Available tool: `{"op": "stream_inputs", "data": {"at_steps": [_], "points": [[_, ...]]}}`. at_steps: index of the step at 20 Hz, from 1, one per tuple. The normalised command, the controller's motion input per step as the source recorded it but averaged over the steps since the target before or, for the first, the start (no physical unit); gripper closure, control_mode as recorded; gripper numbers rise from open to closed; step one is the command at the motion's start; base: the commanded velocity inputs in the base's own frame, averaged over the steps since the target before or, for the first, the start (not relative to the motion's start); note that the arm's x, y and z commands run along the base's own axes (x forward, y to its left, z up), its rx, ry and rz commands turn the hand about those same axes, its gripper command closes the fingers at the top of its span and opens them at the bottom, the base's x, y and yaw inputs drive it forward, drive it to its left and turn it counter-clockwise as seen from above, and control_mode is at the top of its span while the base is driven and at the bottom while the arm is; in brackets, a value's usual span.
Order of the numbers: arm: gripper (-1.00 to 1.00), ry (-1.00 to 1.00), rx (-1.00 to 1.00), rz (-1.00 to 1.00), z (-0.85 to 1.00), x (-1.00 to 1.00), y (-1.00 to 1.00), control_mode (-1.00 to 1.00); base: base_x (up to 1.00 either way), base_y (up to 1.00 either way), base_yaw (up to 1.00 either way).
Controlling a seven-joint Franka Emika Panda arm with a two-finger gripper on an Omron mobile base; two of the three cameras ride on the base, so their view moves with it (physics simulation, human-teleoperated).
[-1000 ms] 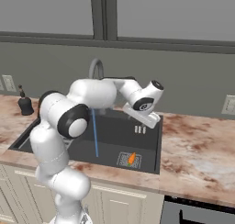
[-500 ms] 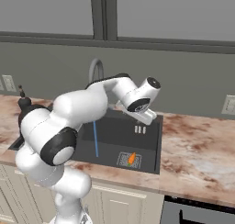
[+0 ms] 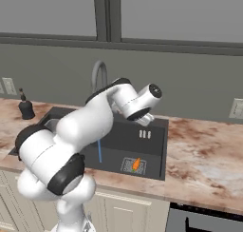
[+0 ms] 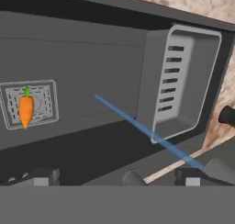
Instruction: Turn on the sink faucet. Then move the carrot from the counter to the sink. Turn off the sink. Move the vegetable from the sink to the pot next to the stove. Finally move the pot to the rear left burner.
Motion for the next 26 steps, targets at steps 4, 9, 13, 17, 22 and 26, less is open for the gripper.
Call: {"op": "stream_inputs", "data": {"at_steps": [4,9,13,17,22,26], "points": [[-1.0,-0.22,0.05,0.36,-0.01,0.19,-0.38,-1.0,0.0,0.0,0.0],[-1.0,-0.16,0.04,0.28,-0.12,0.14,-0.41,-1.0,0.0,0.0,0.0],[-1.0,0.01,0.06,-0.16,-0.01,-0.03,-0.13,-1.0,0.0,0.0,0.0],[-1.0,0.17,0.26,-0.35,0.15,-0.37,0.0,-1.0,0.0,0.0,0.0],[-1.0,0.32,0.3,-0.33,0.28,-0.38,0.0,-1.0,0.0,0.0,0.0],[-1.0,0.45,0.3,-0.27,0.15,-0.13,0.0,-1.0,0.0,0.0,0.0]]}}
